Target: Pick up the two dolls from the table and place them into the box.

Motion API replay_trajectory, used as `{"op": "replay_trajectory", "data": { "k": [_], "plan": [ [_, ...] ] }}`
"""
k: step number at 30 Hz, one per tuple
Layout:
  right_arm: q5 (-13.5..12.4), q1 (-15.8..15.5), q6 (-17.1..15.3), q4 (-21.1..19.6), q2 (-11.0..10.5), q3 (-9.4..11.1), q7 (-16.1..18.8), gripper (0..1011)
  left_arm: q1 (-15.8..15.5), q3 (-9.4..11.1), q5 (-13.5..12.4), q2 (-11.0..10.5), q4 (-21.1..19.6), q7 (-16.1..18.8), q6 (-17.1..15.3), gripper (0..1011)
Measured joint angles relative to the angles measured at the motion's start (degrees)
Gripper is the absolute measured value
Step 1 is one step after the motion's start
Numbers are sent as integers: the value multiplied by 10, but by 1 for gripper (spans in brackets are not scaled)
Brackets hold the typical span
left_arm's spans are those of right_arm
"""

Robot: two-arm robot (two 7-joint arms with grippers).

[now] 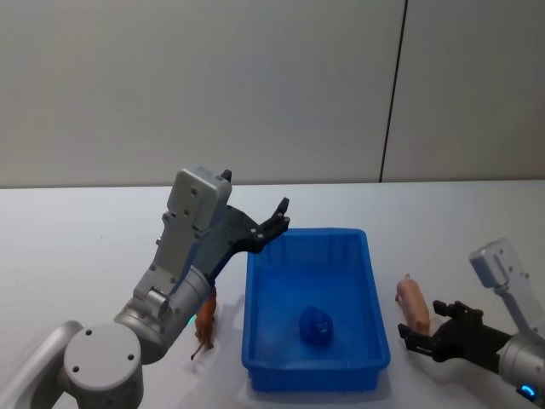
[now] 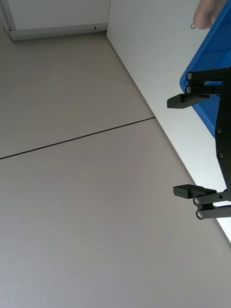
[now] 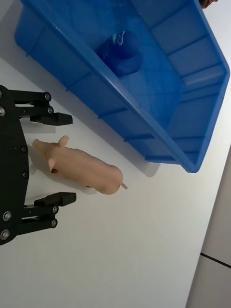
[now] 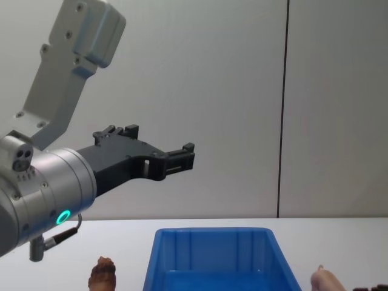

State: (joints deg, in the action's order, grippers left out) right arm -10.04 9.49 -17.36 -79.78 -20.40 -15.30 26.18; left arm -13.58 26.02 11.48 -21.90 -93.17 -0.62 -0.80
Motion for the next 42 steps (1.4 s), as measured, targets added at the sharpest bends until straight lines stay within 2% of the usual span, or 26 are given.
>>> {"op": "replay_trajectory", "data": {
  "k": [2, 4, 5, 7, 8, 11, 12, 16, 25, 32, 42],
  "plan": [
    [0, 4, 0, 8, 3, -2, 0, 811, 0, 0, 0, 0, 0, 0, 0, 1001],
    [1, 6, 0, 12, 5, -3, 0, 783, 0, 0, 0, 0, 0, 0, 0, 1001],
    [1, 8, 0, 17, 7, -4, 0, 720, 0, 0, 0, 0, 0, 0, 0, 1001],
    [1, 10, 0, 20, 8, -5, 0, 679, 0, 0, 0, 0, 0, 0, 0, 1001],
    [1, 12, 0, 22, 10, -6, 0, 617, 0, 0, 0, 0, 0, 0, 0, 1001],
    [2, 14, 1, 26, 12, -8, -1, 561, 0, 0, 0, 0, 0, 0, 0, 1001],
    [2, 14, 2, 27, 12, -8, -2, 504, 0, 0, 0, 0, 0, 0, 0, 1001],
    [3, 15, 6, 27, 13, -9, -6, 384, 0, 0, 0, 0, 0, 0, 0, 1001],
    [7, 15, 23, 4, 12, -8, -23, 357, 0, 0, 0, 0, 0, 0, 0, 1001],
    [12, 14, 35, -33, 9, -6, -33, 357, 0, 0, 0, 0, 0, 0, 0, 1001],
    [24, 23, 42, -84, 17, -13, -18, 357, 0, 0, 0, 0, 0, 0, 0, 1001]
  ]
}}
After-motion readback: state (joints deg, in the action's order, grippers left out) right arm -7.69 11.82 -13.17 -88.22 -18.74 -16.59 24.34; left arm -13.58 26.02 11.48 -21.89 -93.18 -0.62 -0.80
